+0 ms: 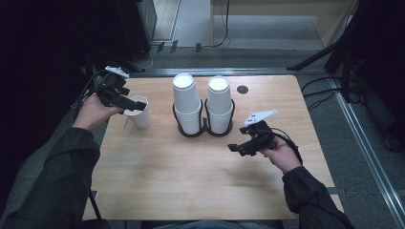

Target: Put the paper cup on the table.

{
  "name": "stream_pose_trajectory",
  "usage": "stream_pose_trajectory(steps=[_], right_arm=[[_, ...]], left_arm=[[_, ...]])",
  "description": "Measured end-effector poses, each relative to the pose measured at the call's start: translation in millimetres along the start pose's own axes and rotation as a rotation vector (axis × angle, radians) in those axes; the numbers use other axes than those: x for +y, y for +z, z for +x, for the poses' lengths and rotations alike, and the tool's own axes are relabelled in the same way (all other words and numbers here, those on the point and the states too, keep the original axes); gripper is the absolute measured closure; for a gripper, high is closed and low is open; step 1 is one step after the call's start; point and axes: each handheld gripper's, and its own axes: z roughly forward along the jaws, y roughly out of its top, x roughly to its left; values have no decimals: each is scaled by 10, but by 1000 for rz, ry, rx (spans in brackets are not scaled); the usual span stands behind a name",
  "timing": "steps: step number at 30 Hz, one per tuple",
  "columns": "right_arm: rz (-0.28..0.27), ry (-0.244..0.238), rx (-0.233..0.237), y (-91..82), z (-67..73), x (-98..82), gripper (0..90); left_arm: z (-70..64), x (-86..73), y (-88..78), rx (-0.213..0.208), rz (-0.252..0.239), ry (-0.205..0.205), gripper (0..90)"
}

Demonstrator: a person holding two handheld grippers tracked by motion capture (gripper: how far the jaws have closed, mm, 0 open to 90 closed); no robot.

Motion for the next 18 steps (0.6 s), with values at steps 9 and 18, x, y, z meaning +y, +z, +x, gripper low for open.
stream_pose_trajectory(steps=[9,18], right_arm=[[9,-8,8,37,-3,17,157],[13,-11,13,45,8,23,157]], left_arm=[[-268,-81,109,-2,14,-35,0],[-464,-207,249,14,-34,-15,0]])
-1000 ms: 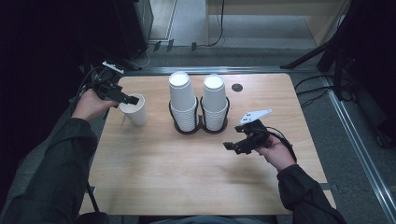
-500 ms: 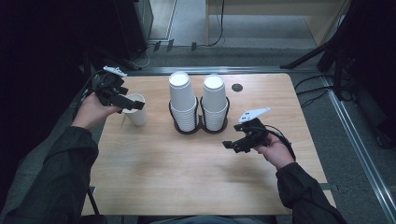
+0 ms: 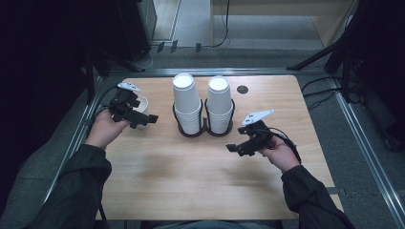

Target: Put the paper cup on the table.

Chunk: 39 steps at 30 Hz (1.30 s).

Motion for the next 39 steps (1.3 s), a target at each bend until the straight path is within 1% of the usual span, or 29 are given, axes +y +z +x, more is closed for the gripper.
stream_pose_trajectory(steps=[3,5,6,8,9,10,11,12,15,17,18,20,23,26,28,32,35,36,38,39], right_arm=[[1,-5,5,8,-9,4,157],[4,-2,6,20,-19,5,157],[7,-8,4,29,-23,4,160],[13,-27,-2,41,-18,3,165],[15,-37,-9,45,-9,5,165],[9,-49,-24,43,-4,10,166],[2,-46,-26,39,-1,14,166],[-5,-36,-17,32,-3,19,166],[2,-30,-11,27,-3,5,166],[10,-29,-14,23,7,-6,166],[7,-30,-15,21,12,-9,166],[3,-33,-12,7,29,-13,166],[4,-29,-12,2,48,-19,166],[8,-30,-7,9,53,-23,166],[9,-32,-5,13,55,-24,166],[4,-27,-4,12,63,-21,166],[5,-33,-7,10,70,-28,166],[5,-32,-6,8,75,-31,166],[2,-31,-7,7,78,-34,166],[2,-30,-8,6,78,-36,166]], left_arm=[[-75,-53,41,7,-5,7,0],[-119,-94,72,24,-9,2,0],[-136,-111,83,31,-11,-3,17],[-181,-157,116,39,-12,-1,95],[-202,-183,137,42,-21,0,95],[-214,-199,149,35,-22,-4,94],[-231,-225,176,11,-26,-25,95],[-250,-242,200,1,-27,-37,95],[-327,-274,260,-13,-19,-29,95],[-374,-286,293,-26,-22,-27,95],[-409,-292,317,-42,-26,-27,95],[-477,-301,350,-54,-34,-21,95],[-573,-304,394,-69,-40,4,95],[-669,-293,447,-80,-35,15,95],[-722,-290,482,-96,-34,7,95],[-856,-289,574,-124,-26,22,95],[-953,-287,647,-143,-24,29,95],[-977,-282,672,-150,-20,32,95],[-1022,-265,716,-150,-32,30,95],[-1039,-246,743,-164,-29,33,95]])
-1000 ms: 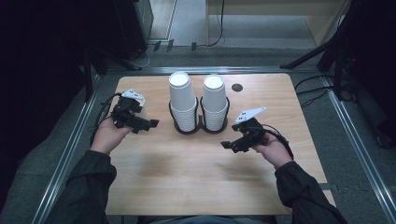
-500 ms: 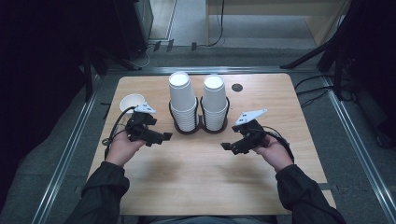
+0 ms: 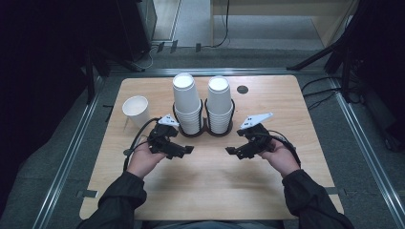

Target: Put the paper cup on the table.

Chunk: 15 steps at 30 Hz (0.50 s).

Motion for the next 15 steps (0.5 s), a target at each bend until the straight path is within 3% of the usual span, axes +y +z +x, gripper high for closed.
stream_pose_trajectory(steps=[4,10,14,15], right_arm=[[3,5,-1,2,6,-12,166],[12,4,6,23,39,-45,166],[19,5,1,20,62,-80,166],[18,5,1,17,60,-87,166]], left_arm=[[-58,50,91,-34,-4,3,96],[-172,113,189,-32,-26,54,95],[-177,144,250,-48,-33,50,99],[-187,145,268,-39,-21,66,118]])
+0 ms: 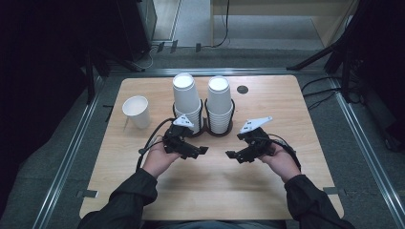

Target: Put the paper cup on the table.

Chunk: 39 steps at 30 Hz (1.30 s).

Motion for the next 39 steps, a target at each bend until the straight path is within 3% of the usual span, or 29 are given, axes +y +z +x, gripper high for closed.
stream_pose_trajectory(steps=[2,7,39], right_arm=[[-3,12,-1,-12,-2,-13,166],[2,13,-17,-41,-1,-57,166],[11,2,-13,-62,35,-90,166]], left_arm=[[-32,3,43,11,15,25,122],[-73,16,104,-15,18,46,121],[-86,-16,97,-36,-14,67,117]])
